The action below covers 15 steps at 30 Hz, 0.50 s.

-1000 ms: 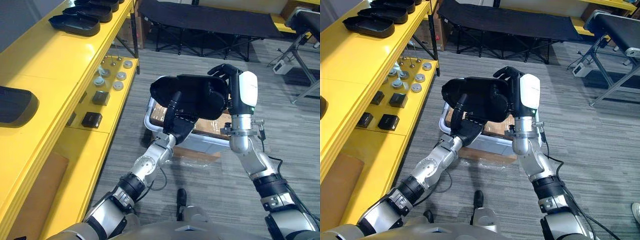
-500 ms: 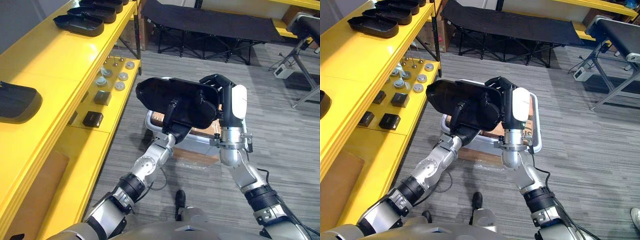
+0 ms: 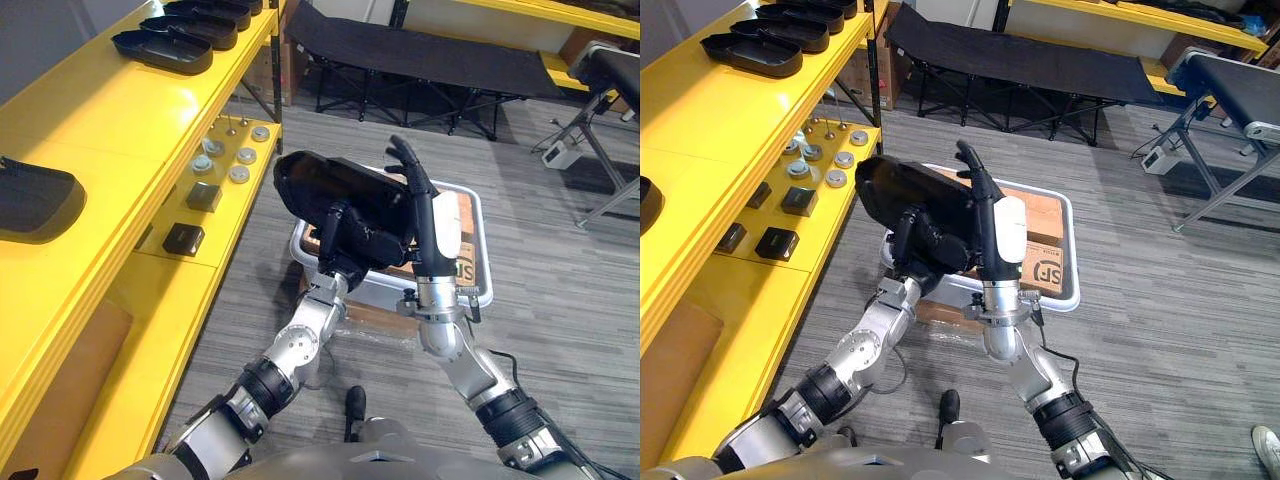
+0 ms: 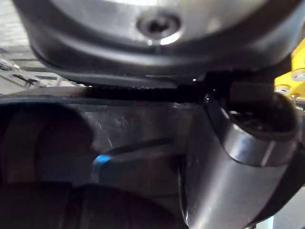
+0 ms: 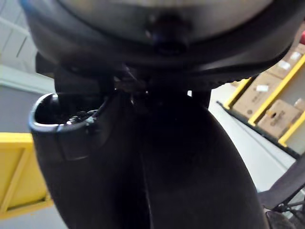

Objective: Walk over and take three plastic housings, then place them on the shelf

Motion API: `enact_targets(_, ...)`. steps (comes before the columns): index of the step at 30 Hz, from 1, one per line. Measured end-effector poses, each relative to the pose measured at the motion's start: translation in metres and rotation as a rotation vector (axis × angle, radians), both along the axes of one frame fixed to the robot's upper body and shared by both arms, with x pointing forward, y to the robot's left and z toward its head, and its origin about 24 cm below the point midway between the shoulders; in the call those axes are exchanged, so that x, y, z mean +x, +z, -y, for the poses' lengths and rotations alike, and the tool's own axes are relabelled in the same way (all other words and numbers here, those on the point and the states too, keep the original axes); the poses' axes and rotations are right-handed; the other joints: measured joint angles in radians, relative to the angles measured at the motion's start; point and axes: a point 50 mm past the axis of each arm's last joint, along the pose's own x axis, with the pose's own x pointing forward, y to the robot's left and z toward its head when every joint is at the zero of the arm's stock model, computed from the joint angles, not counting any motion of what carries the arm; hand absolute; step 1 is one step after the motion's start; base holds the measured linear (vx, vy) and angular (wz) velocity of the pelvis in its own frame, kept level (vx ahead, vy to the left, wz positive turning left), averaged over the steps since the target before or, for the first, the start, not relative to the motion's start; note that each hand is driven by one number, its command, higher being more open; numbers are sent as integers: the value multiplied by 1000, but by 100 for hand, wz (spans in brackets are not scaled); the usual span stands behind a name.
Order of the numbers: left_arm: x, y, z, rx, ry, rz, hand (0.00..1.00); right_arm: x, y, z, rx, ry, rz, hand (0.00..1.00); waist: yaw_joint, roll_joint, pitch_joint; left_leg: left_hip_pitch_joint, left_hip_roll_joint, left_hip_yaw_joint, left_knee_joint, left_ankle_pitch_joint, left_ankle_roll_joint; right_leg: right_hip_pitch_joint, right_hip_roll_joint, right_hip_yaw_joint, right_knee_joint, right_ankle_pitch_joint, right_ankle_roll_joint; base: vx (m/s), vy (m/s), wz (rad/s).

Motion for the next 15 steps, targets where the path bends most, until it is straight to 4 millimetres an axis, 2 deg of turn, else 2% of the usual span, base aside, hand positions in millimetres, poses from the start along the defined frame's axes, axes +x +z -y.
enact_targets(6, 2, 17, -24, 148, 176, 90, 0, -7, -6, -11, 111, 23, -73, 100, 1, 6, -5, -2, -2, 10, 2, -1, -1, -4, 5, 0, 0, -3, -5, 0, 0, -1)
enact_targets(9, 2, 35, -42, 317, 308, 145, 0, -12, -12, -18, 221, 26, -131, 100, 3, 19, -12, -1, -1, 9, 2, -3, -4, -4, 10, -1, 0, -6, -8, 0, 0, 0)
enact_targets(10, 5, 42, -54, 351, 387, 142, 0, -14, -15, -19, 254, 23, -154, 100, 2, 25, -16, -1, -1, 7, 2, -3, -5, -4, 11, -1, 0, -6, -9, 0, 0, 0)
enact_targets(12, 5, 47, -69, 482, 502, 126, 0, -15, -16, -22, 297, 23, -177, 100, 1, 37, -22, 0, 0, 4, 2, -4, -5, -3, 13, -1, 0, -7, -9, 0, 0, 2)
enact_targets(14, 0, 53, -82, 729, 651, 102, 0, -15, -21, -26, 343, 13, -229, 100, 5, 45, -25, 0, 0, -4, 2, -4, -5, 2, 13, -10, 0, -9, -11, 0, 0, 9)
enact_targets(15, 0, 53, -83, 757, 668, 100, 0, -15, -21, -26, 348, 12, -233, 100, 6, 45, -25, 0, 0, -6, 2, -4, -6, 2, 13, -11, 0, -9, -11, 0, 0, 9)
